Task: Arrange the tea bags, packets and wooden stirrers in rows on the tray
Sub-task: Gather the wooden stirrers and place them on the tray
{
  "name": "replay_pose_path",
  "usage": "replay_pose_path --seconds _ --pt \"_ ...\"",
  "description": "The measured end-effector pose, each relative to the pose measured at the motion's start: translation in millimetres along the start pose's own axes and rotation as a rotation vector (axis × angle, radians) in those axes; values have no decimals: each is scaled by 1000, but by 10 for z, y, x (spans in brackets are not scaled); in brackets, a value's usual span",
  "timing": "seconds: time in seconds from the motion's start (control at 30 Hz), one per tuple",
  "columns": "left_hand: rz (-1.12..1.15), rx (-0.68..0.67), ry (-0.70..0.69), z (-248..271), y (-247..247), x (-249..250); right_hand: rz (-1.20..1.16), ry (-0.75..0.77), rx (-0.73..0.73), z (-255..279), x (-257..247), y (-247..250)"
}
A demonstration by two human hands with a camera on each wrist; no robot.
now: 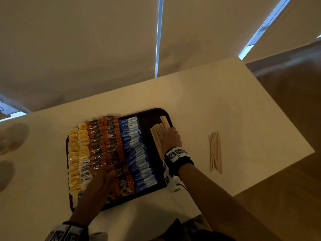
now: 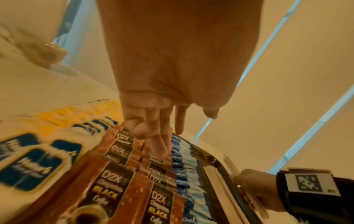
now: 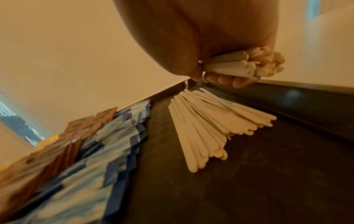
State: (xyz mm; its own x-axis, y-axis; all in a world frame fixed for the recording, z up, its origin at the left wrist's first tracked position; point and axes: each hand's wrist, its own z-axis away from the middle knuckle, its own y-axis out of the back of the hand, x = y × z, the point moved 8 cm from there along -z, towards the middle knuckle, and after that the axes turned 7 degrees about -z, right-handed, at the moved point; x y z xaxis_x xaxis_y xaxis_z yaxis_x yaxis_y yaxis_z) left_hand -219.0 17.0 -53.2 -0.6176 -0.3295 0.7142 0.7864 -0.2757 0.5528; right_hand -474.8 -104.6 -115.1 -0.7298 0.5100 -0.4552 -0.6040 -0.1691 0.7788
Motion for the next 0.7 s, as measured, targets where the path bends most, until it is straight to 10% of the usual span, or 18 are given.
replay_pose_path --seconds 0.7 --pt "-9 13 38 -22 55 -44 181 0 -6 256 93 52"
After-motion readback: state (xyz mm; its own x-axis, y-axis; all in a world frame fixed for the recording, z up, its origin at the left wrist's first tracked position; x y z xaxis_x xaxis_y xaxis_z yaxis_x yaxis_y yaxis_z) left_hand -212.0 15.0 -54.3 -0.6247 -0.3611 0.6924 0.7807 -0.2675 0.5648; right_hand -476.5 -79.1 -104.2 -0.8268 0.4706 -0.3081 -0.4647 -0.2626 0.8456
